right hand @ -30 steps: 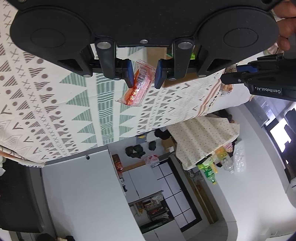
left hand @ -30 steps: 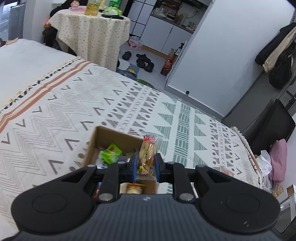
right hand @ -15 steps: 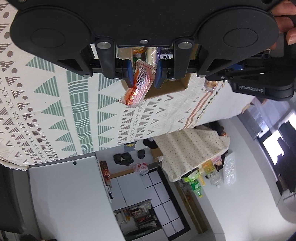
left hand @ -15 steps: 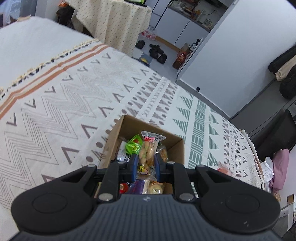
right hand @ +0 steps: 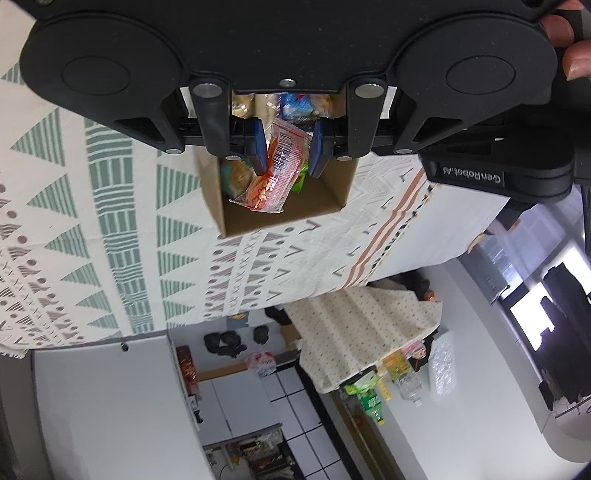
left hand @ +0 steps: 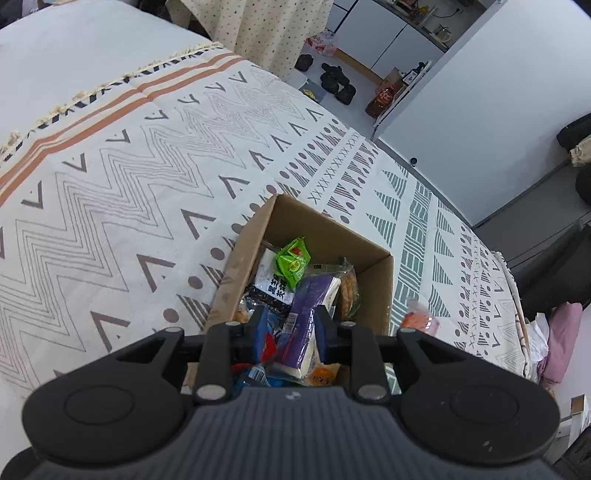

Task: Organize snacks
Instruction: 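Open both grippers to drop the bread and candy into the box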

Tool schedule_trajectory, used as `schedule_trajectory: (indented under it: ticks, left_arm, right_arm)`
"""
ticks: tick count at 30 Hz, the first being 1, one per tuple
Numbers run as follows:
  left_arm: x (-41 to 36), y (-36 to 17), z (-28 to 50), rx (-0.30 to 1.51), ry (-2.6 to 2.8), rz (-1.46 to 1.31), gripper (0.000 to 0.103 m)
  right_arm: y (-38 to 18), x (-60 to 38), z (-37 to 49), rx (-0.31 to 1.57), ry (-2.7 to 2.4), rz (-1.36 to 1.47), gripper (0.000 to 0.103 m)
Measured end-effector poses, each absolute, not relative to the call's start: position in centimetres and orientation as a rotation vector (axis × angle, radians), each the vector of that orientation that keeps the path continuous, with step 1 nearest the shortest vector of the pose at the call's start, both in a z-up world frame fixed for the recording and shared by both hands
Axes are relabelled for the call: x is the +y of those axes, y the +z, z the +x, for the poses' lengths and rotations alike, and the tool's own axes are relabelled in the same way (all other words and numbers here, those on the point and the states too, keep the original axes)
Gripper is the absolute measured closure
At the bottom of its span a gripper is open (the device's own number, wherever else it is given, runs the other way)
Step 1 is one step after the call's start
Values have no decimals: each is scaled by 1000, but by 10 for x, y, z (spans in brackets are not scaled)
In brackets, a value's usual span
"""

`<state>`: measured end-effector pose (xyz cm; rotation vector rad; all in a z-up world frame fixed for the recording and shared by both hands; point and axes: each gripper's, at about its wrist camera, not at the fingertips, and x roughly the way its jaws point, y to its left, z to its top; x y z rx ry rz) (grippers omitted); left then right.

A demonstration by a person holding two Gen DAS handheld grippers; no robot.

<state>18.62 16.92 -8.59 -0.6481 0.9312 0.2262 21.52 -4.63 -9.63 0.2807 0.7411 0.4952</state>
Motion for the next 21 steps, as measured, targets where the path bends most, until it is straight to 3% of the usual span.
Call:
schedule_trajectory:
  ticks: [5, 9, 11, 21]
  left_arm:
    - [168, -76, 182, 919, 252, -632, 60]
    - [162, -66, 180, 914, 256, -595, 46]
    - [158, -61, 179, 909, 262, -580, 37]
    - [135, -37, 171, 899, 242, -509, 21]
  right_arm:
    - [-94, -37, 211, 775, 565, 295, 74]
    - [-88, -42, 208, 780, 567, 304, 60]
    - [-84, -52, 208, 770, 544, 320, 60]
    - [-66, -97, 200, 728, 479, 354, 56]
